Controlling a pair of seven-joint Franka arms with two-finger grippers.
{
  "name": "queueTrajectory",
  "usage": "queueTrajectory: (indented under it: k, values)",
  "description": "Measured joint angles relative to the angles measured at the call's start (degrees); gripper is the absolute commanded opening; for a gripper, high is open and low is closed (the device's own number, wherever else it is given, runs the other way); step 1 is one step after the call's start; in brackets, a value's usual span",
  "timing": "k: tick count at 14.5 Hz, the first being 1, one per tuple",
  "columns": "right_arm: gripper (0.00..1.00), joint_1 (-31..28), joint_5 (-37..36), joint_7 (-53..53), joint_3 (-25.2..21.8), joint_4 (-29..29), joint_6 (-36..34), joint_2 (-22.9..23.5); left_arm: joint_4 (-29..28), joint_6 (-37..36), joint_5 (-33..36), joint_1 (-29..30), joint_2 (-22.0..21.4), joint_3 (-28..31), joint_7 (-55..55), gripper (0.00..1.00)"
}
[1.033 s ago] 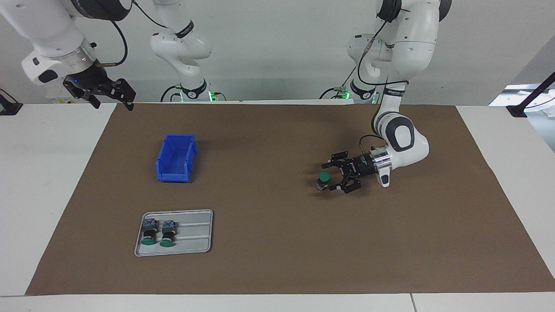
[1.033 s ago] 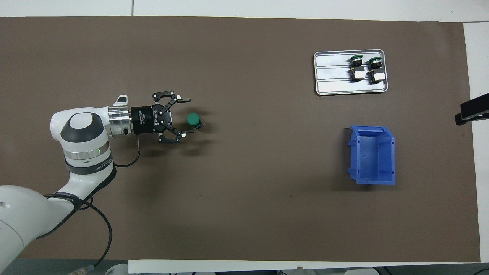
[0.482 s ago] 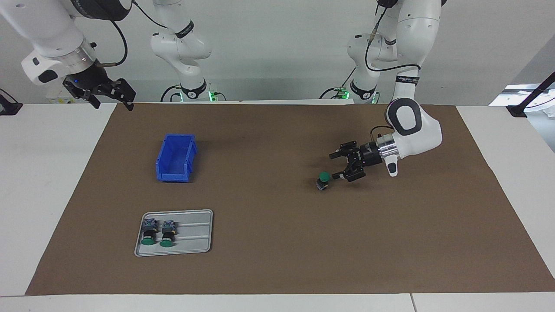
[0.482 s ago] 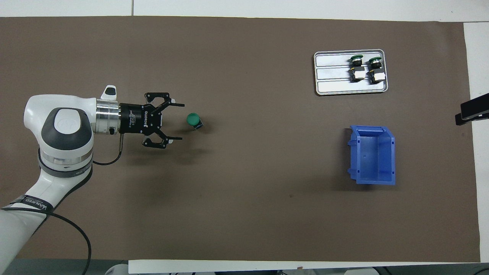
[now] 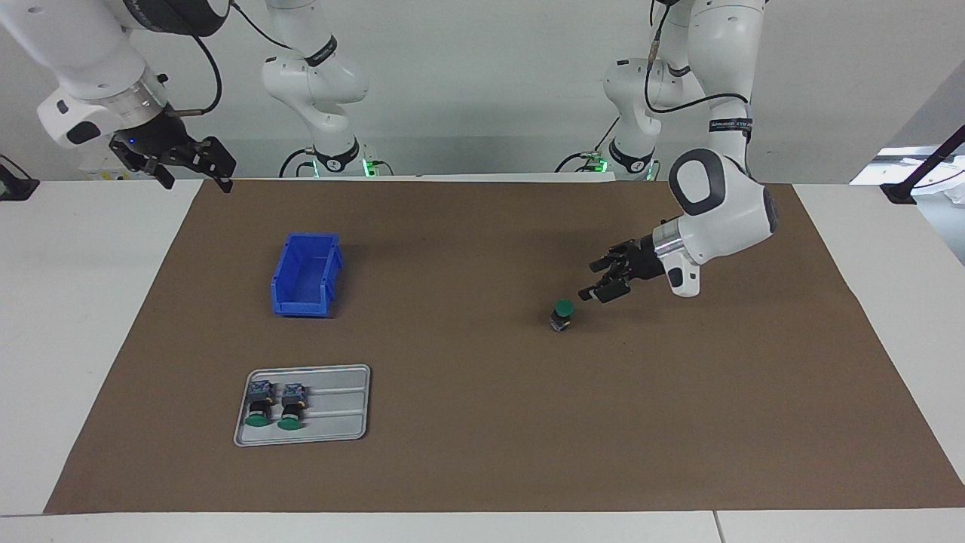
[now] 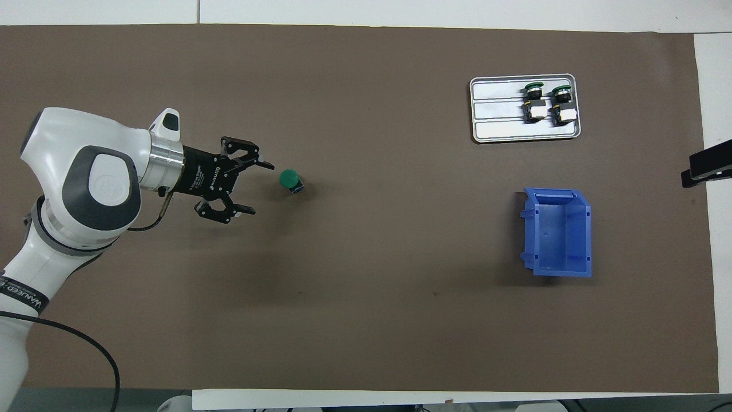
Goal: Place and press button with both arms
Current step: 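Open the left gripper and draw it back from the button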
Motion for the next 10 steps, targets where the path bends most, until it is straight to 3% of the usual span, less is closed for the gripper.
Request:
queueTrajectory:
  k: [4,6,7,10]
  values:
    - [0.98,0.0,0.0,0.0,0.0,0.0,0.0,0.0,2.6,0.7,2.5,-0.5,-0.3,0.2,-0.1,1.00]
    - [0.98,0.0,0.0,0.0,0.0,0.0,0.0,0.0,3.4,0.7,2.8,-0.4,-0.4,0.5,-0.1,0.80]
    - [0.98,0.0,0.0,0.0,0.0,0.0,0.0,0.0,3.5,0.7,4.8,-0.6,-0.6,0.4,-0.1,0.75]
    - [0.98,0.0,0.0,0.0,0.0,0.0,0.0,0.0,4.2,0.9,15.0,-3.3,-0.6,0.0,-0.7,0.37]
